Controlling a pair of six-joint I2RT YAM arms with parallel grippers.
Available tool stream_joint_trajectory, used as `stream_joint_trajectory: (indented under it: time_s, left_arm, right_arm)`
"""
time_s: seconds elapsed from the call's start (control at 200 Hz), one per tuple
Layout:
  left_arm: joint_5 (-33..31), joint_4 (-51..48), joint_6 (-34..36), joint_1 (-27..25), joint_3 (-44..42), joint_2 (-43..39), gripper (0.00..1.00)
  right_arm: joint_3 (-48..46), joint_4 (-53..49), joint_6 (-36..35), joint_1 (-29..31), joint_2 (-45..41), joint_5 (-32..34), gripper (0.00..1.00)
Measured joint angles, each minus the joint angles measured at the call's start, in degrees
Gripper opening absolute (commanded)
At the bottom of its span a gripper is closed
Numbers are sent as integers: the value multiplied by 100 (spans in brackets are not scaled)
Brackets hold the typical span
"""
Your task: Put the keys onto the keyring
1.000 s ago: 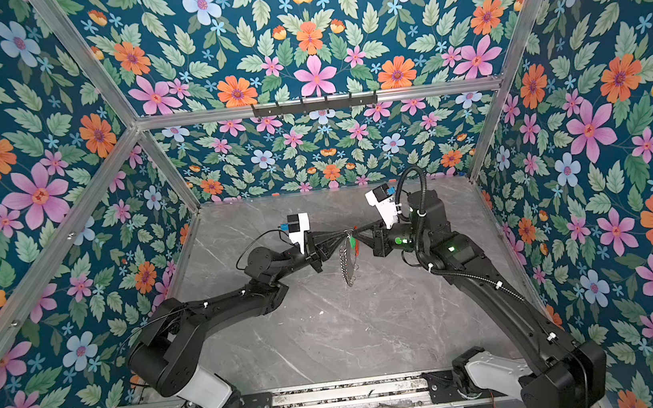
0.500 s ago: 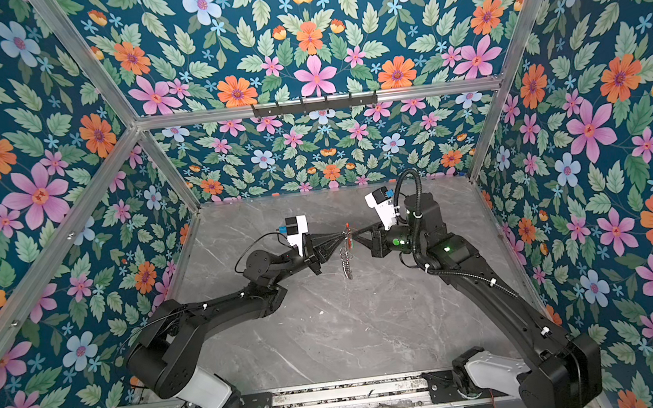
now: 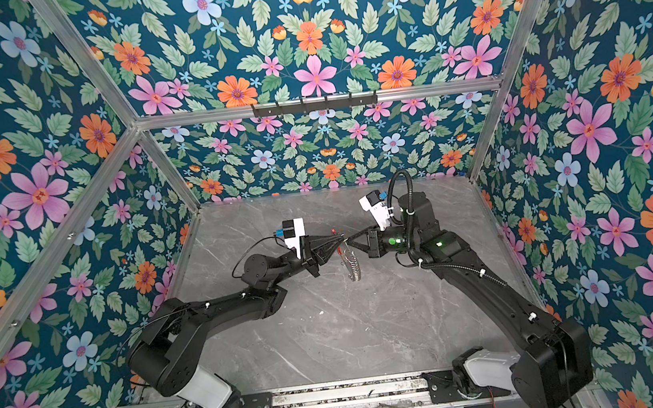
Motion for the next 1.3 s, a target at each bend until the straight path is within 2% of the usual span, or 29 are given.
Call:
stream_joint_trajectory:
  time_s: [0.235,0.31,0.43,0.6,0.725,1.055,1.3]
  left_arm:
    - [-42,295,-125,-39,166,264,0]
    - [-48,387,-212,-59,229,372,0]
    - [-59,529,-284,-68,280,459,0]
    - [-131,597,-428,-52,306,579,0]
    - [-168,601,-601,-50,393,708,0]
    - [-293,645,-1154,72,837,798,0]
    - [-986,671,-1392,131,859,782,0]
  right_arm:
    - [2,-44,0,7,-94,15,0]
    - [13,-210,-26,9,-223,243,14]
    - [-61,-452,-118,4,-605,734,23]
    - [-177,-748,-282,-68,-1038,1550,28]
    - [-160,-831,-369,-61,-1161,1808,28]
    - [-190,92,-195,-61,-925,1329,28]
    - [-267,1182,387,-105,-555,966,29]
